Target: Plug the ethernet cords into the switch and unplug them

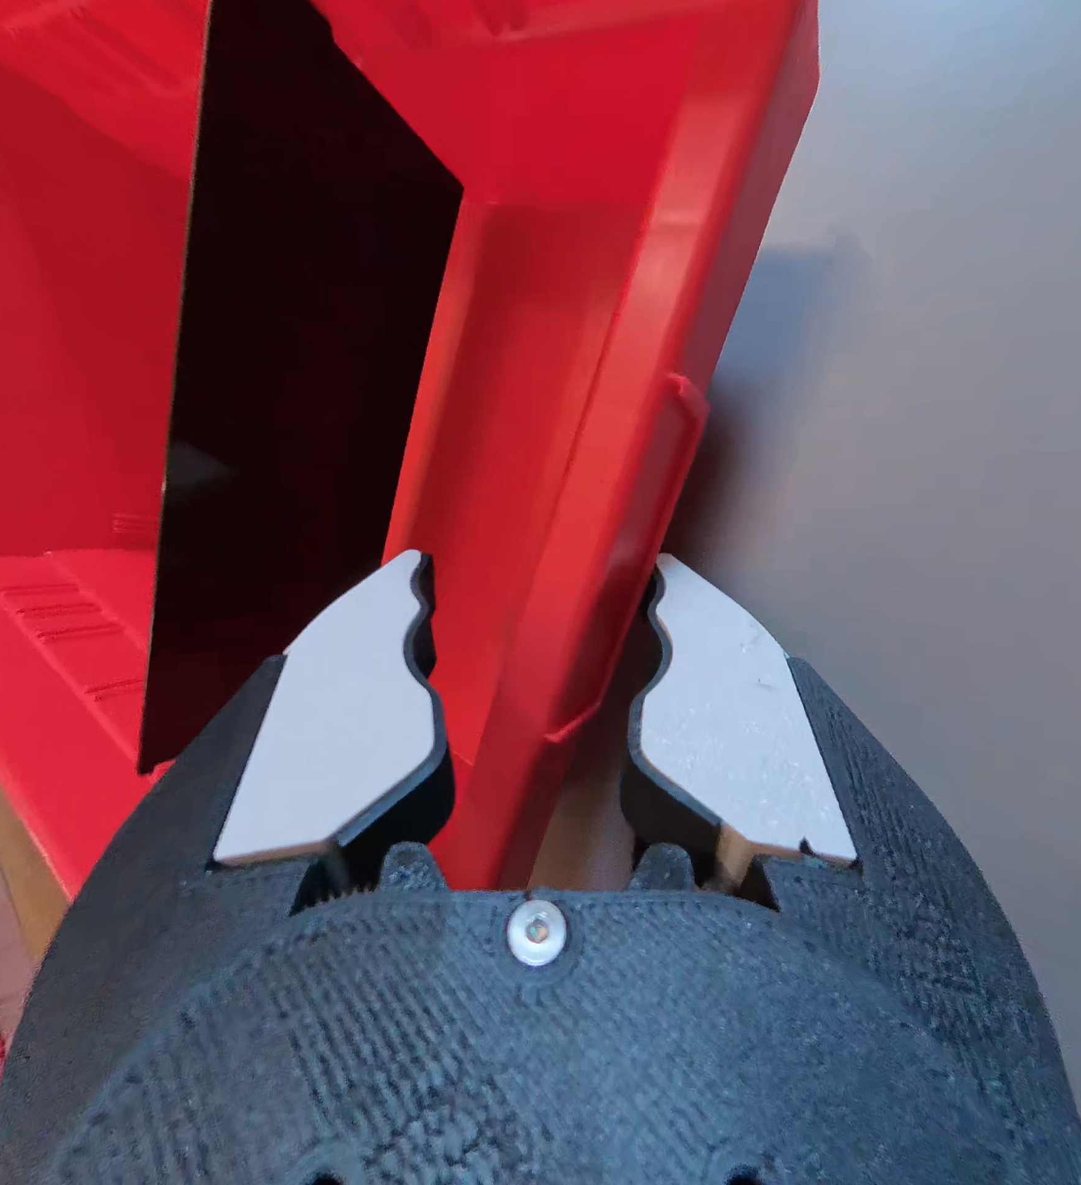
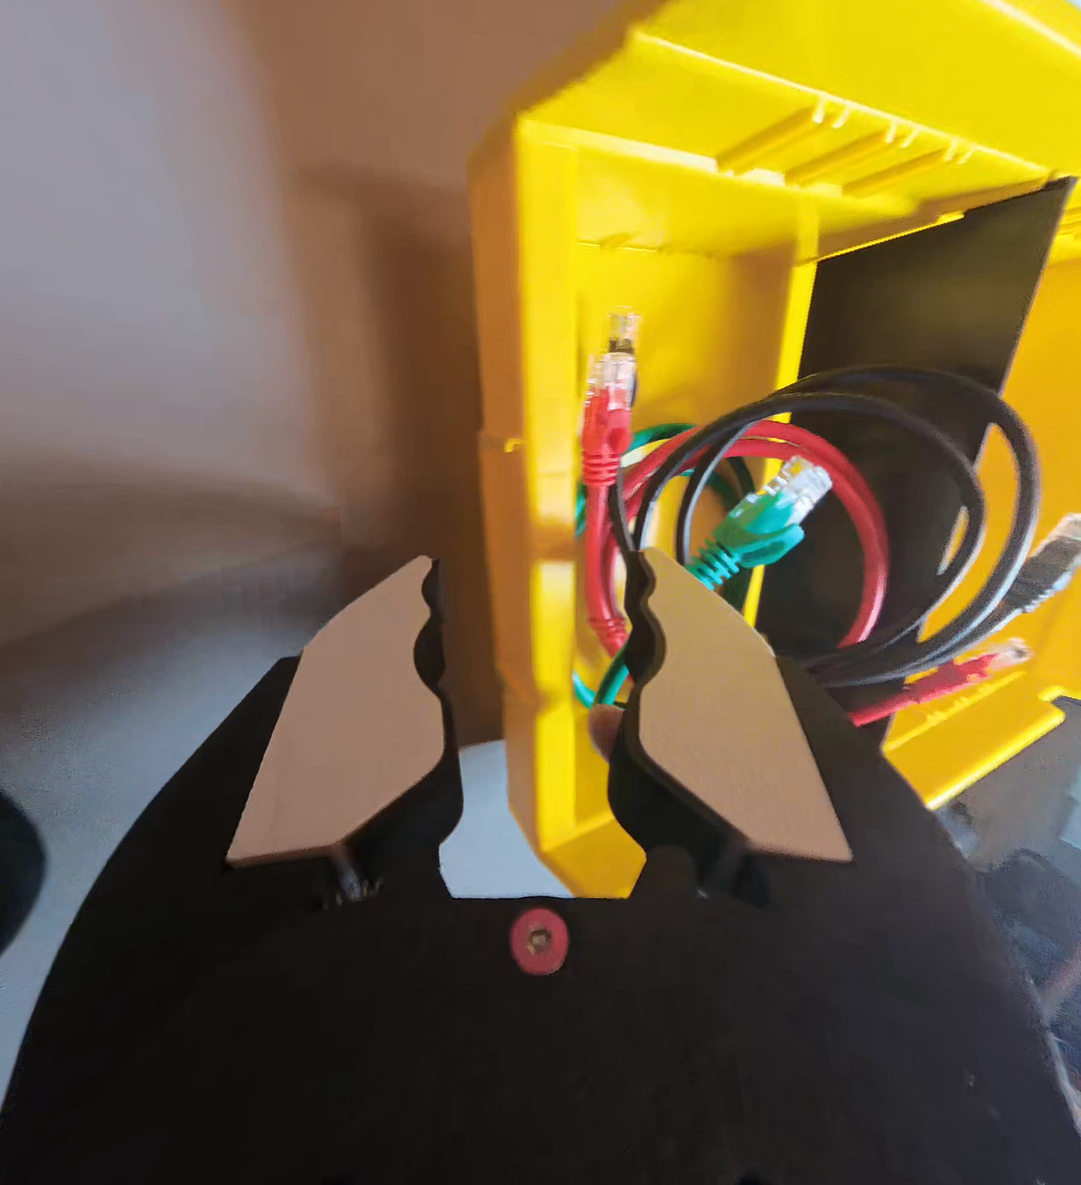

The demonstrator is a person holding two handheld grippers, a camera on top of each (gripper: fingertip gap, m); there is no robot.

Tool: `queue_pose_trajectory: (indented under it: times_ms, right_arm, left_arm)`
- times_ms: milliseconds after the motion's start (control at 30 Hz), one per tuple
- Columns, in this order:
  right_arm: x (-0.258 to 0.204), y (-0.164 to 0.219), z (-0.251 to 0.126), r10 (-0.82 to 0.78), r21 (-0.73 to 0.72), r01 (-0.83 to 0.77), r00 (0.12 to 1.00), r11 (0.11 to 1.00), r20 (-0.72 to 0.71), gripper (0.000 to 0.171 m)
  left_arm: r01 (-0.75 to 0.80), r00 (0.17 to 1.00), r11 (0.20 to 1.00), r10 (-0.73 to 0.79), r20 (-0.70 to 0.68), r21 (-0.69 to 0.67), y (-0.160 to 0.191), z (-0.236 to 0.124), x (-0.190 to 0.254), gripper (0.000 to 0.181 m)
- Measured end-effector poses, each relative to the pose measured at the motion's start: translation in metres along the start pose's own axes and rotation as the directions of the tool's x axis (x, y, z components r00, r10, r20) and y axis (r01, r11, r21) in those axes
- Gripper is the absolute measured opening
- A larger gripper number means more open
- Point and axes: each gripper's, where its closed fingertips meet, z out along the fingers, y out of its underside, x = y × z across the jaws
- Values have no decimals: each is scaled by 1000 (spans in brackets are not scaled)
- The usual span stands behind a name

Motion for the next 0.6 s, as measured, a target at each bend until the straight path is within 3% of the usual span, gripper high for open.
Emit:
queue_pose_trajectory:
  times_ms: [33,100,200,367,600]
  right_arm:
    - [4,0,3,-25,-15,25,1000,1000,0,54]
    - [-2,-5,11,-55,-25,57,996,998,69,49]
    - [-1,-7,27,-160,-67,164,985,984,60,35]
    - [-12,-8,25,-229,-49,229,973,972,6,30]
    - [-78,-13,-17,-255,101,265,962,959,-101,31]
  left_arm:
    - [3,1000,1000,-3,-13,-6,-1,1,0,63]
    - [-6,998,1000,5,-62,-15,-2,3,4,53]
    - [-28,992,1000,29,-119,8,-7,8,10,36]
    - [-100,988,994,105,-115,46,-22,11,16,35]
    - [-273,929,938,315,-194,215,-103,12,81,35]
